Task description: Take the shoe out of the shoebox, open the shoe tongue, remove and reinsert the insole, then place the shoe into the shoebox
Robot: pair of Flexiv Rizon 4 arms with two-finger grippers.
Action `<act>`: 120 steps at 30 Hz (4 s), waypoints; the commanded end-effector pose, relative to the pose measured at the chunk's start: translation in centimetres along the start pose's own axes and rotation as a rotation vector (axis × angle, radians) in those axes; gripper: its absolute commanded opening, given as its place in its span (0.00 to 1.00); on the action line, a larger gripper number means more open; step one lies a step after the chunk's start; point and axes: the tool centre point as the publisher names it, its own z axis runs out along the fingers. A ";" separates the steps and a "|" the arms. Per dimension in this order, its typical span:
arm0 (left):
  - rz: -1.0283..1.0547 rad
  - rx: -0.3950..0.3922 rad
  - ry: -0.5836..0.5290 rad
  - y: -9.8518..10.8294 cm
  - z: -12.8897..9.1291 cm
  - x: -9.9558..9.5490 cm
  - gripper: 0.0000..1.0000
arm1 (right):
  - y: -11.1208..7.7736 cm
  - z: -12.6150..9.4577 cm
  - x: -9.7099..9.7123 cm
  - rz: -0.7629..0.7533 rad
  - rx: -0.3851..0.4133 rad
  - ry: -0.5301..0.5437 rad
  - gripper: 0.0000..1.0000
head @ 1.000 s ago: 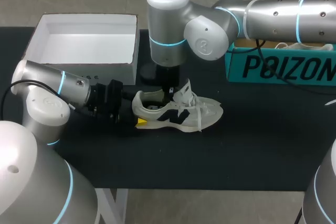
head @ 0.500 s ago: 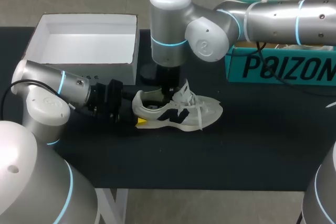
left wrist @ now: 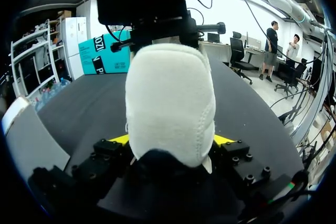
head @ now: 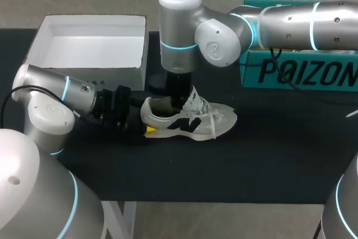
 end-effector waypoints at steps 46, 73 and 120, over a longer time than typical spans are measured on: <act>0.001 0.003 -0.001 -0.1 0.0 0.0 0.00 | -3.5 -6.6 -1.3 0.130 -0.208 -0.044 0.00; 0.001 0.003 -0.001 -0.1 0.0 0.0 0.00 | 1.3 -10.9 -2.3 0.139 -0.441 -0.092 0.00; 0.001 0.003 -0.001 -0.1 0.0 0.0 0.00 | 3.8 -7.1 -3.8 0.106 -0.649 0.116 0.25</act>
